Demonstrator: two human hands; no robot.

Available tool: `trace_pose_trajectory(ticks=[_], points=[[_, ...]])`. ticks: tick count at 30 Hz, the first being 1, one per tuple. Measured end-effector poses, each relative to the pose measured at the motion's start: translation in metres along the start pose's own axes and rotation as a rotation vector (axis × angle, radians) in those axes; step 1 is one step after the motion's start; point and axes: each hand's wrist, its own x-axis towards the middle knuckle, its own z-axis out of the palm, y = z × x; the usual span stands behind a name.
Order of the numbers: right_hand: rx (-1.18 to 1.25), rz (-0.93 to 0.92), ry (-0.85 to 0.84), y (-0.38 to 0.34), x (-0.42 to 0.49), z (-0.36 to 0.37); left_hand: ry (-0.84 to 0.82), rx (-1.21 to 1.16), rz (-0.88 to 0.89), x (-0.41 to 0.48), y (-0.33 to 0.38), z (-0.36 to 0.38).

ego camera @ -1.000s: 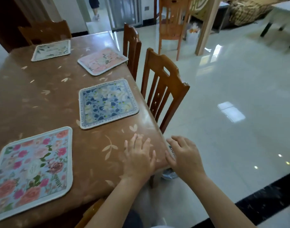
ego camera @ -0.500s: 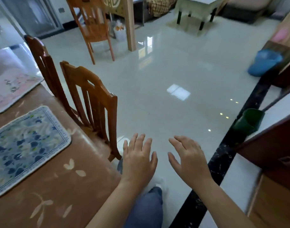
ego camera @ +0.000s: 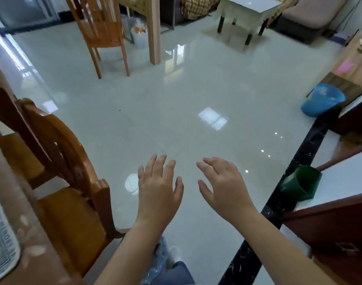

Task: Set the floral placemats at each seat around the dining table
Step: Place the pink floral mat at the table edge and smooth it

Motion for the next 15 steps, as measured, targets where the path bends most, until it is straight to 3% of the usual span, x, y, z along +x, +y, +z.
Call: trace_pose_trajectory(ticks=[15], points=[[0.275, -0.459, -0.139, -0.025, 0.200, 0.079, 0.152, 0.258, -0.502, 0.098, -0.073, -0.017]])
